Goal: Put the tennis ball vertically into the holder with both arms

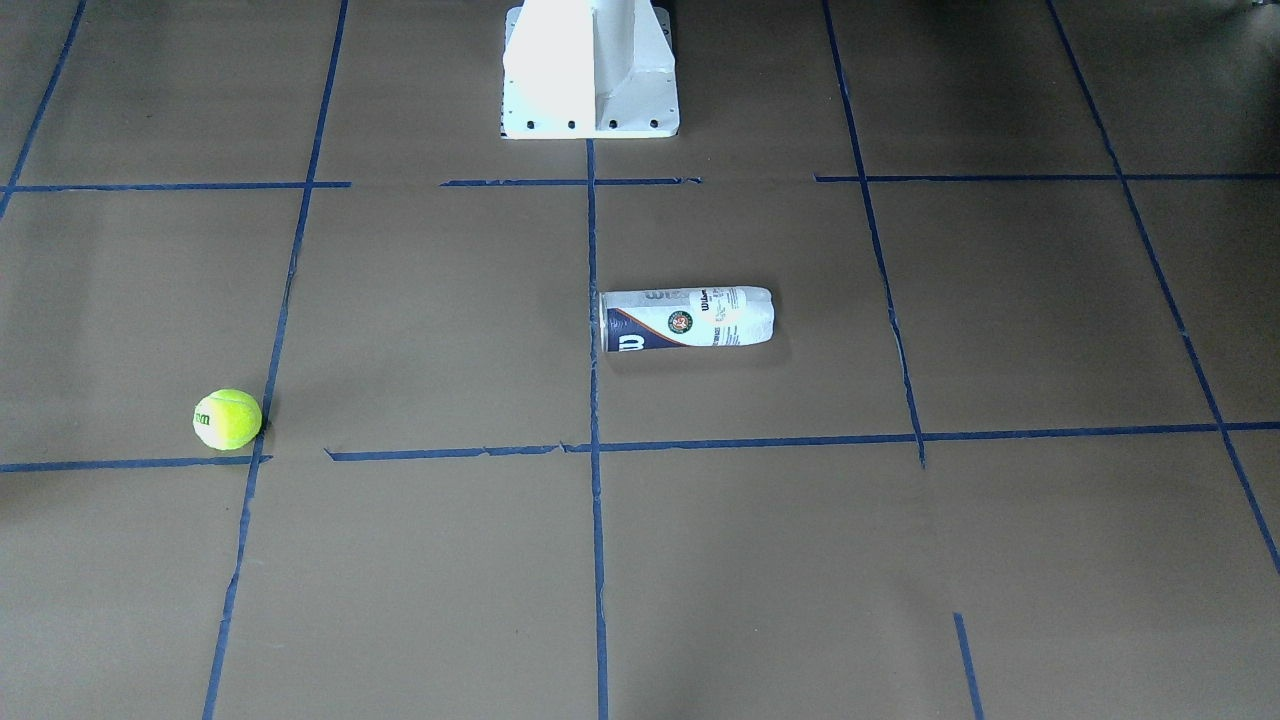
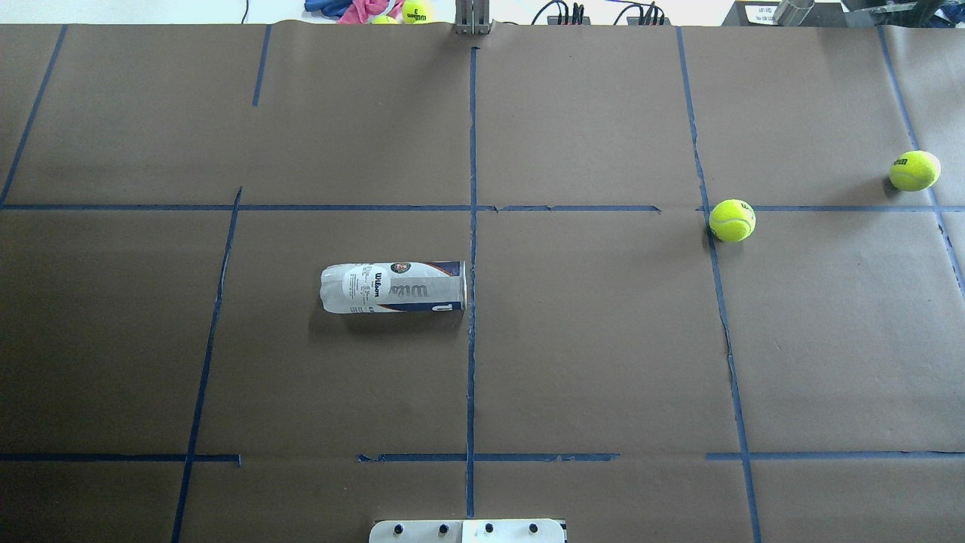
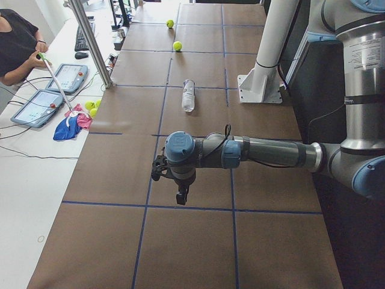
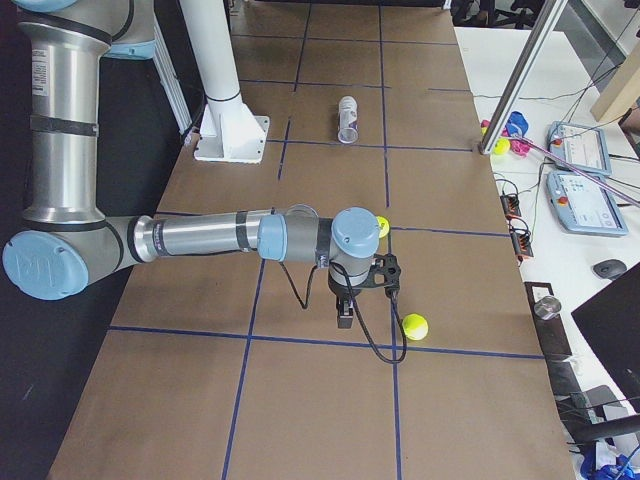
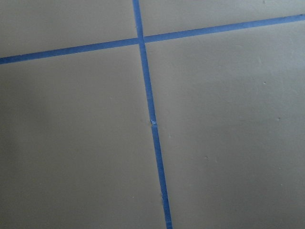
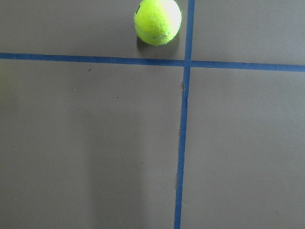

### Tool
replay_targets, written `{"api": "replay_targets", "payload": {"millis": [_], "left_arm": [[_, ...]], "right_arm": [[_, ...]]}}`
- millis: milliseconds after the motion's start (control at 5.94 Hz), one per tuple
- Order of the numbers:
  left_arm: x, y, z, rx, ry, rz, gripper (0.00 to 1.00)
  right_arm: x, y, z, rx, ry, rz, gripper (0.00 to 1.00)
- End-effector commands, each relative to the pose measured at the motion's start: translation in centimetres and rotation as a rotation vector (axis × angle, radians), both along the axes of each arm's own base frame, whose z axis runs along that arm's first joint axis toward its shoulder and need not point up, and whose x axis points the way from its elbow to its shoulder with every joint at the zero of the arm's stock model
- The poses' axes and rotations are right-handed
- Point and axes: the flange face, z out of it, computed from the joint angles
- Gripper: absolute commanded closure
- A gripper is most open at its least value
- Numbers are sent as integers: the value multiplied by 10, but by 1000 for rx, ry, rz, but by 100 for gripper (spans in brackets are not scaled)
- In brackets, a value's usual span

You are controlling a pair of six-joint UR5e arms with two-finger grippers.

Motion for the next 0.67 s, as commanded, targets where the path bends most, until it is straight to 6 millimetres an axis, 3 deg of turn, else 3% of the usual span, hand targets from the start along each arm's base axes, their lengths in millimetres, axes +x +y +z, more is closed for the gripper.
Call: {"api": "replay_targets", "payload": {"millis": [0, 337, 505], "left_arm": [[0, 10, 4, -7, -6, 0, 0], [1, 10, 3, 5, 3, 4, 0], [1, 8, -7, 32, 6, 4, 0]], "right_arm": [[-2, -2, -3, 43, -8, -1, 0], [-12, 1, 1, 37, -10, -23, 0], [-12, 1, 1, 35, -10, -24, 0]]}}
